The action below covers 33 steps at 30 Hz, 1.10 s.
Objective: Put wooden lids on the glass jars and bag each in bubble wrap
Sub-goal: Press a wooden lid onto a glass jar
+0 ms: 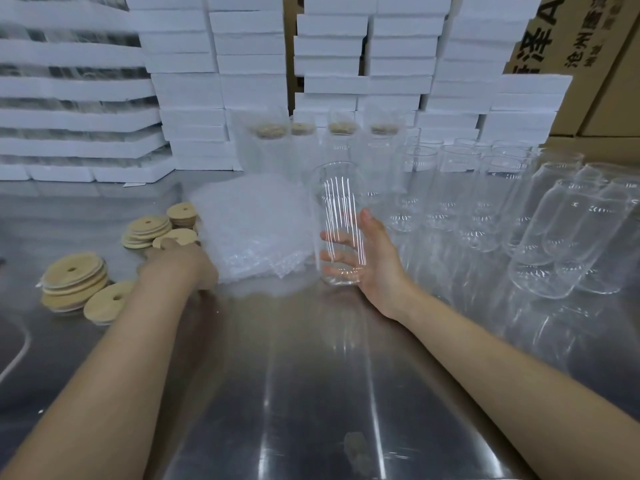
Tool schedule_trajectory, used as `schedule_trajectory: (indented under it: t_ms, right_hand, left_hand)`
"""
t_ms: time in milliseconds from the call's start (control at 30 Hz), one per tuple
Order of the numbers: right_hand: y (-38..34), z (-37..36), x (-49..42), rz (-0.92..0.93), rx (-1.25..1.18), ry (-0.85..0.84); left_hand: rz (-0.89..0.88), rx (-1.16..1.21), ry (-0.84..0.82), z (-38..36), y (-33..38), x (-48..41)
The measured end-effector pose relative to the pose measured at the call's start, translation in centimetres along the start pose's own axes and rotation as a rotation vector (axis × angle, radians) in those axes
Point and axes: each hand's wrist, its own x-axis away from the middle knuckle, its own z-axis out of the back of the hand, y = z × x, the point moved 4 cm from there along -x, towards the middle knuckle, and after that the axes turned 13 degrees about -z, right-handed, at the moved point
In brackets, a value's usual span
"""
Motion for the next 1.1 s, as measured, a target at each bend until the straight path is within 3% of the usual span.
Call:
schedule_trajectory:
  t_ms: [233, 500, 600, 633, 700, 767, 800, 833, 933, 1000, 1100]
  right_hand:
    - [0.1, 0.0, 0.2, -0.015, -0.001, 0.024]
    - [-0.2, 0.0, 0.5, -0.001, -0.027, 0.028]
    - [-0.2, -0.1, 0.6, -0.001, -0.015, 0.042]
    - [-0.2, -0.2, 0.7, 0.002, -0.016, 0.049]
    - [-0.2, 0.1, 0.6, 0.007, -0.013, 0.081]
    - [-0.3, 0.3, 0.6, 0.005, -0.002, 0.110]
    - [-0.3, 0.3, 0.6, 0.001, 0.007, 0.121]
    - [-0.3, 0.3, 0.6, 0.001, 0.022, 0.127]
    - [-0.5, 0.1, 0.7, 0.063, 0.104, 0.133]
    - [-0.8, 0.1, 0.9, 0.152, 0.191, 0.175]
    - [-1.2, 0.0, 1.3, 0.331, 0.360, 0.196]
  left_hand:
    - [0.057, 0.196, 0.223, 0.2, -0.8, -0.6]
    - [0.177, 0.277, 0.338, 1.3, -1.5, -0.9]
    - [0.128, 0.398, 0.413, 1.8, -2.0, -1.0]
    - [0.108, 0.439, 0.473, 2.3, -2.4, -0.7]
    - [0.024, 0.521, 0.757, 4.0, -3.3, 0.2]
    - [-0.170, 0.637, 1.078, 5.6, -2.9, 1.8]
    - [-0.252, 0.708, 1.142, 5.9, -2.3, 2.3]
    - [-0.316, 0.822, 1.127, 5.8, -1.3, 2.3]
    - [-0.489, 1.376, 0.824, 4.5, 2.5, 1.4]
    - [-0.525, 1.597, 0.682, 3.7, 4.7, 1.3]
    - [-0.501, 1.778, 0.681, 3.1, 6.1, 1.6]
